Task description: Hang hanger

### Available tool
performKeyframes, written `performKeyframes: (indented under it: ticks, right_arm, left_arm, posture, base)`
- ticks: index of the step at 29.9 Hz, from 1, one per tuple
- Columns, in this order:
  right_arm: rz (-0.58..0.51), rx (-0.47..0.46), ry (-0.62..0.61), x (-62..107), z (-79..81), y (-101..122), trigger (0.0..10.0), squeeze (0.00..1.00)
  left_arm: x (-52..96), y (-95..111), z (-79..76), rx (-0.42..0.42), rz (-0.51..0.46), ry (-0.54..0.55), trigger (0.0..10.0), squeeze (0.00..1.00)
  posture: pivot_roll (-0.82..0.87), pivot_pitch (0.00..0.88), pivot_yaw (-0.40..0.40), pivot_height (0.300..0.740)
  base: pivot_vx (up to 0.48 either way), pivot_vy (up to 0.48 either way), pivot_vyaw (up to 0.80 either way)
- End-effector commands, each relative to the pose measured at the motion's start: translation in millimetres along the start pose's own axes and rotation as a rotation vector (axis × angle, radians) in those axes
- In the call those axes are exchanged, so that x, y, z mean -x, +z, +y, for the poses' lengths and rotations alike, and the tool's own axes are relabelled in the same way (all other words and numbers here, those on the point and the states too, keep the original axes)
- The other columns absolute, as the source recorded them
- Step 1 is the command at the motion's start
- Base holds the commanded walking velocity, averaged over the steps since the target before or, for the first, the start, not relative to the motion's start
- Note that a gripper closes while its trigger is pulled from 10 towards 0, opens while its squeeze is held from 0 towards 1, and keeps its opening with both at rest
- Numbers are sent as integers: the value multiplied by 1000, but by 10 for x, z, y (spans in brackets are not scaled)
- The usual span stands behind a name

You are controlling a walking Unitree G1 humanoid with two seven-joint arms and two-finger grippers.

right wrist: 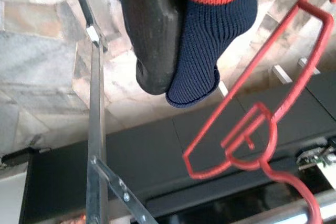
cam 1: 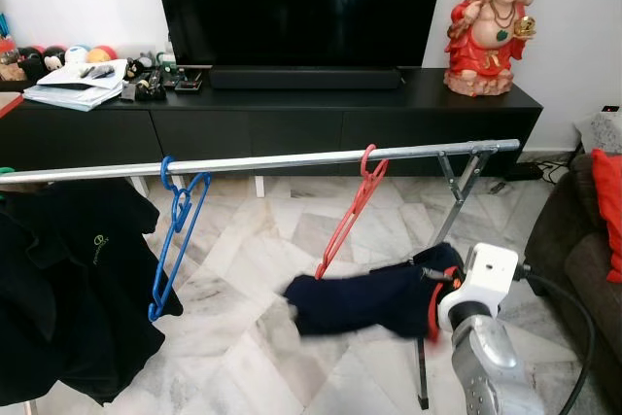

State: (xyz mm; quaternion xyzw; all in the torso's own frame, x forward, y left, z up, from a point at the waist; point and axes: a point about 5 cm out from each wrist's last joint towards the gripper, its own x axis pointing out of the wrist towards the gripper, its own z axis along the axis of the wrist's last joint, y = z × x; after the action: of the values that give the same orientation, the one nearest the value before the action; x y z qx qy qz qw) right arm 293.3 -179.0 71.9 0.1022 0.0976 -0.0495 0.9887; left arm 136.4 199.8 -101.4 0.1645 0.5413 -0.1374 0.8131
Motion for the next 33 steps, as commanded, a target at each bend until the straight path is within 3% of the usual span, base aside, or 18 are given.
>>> performKeyframes:
  ticks: [1,11,14,18,20,29,33]
  right_arm:
    - [37,11,-15,12,-43,-140,10000,0]
    - [220,39,-62,82,-213,-699,10000,0]
    - [328,64,-91,170,-320,-950,10000,0]
    - [401,73,-108,259,-377,-1110,10000,0]
    - [501,55,-153,410,-440,-1320,10000,0]
    - [587,53,-95,609,-366,-1558,10000,0]
    - [627,37,-142,709,-445,-1633,10000,0]
  left_arm:
    - [1,-6,0,2,1,-1,10000,0]
    - [0,-9,-6,3,0,2,10000,0]
    - [-1,-3,-12,12,-5,6,10000,0]
    - [-3,1,-18,16,-7,6,10000,0]
    - [-5,10,-25,26,-13,8,10000,0]
    - [-4,5,-17,22,-9,14,10000,0]
    - [-4,-3,-21,35,-5,15,10000,0]
  posture:
    - [-14,0,14,721]
    - [-9,0,15,740]
    - [-2,0,11,740]
    - [2,0,9,740]
    - [8,0,4,740]
    - [14,0,0,740]
    - [17,0,-1,740]
  base:
    - [0,0,0]
    - [0,0,0]
    - [0,0,0]
    - [0,0,0]
    - [0,0,0]
    - [0,0,0]
    - [0,0,0]
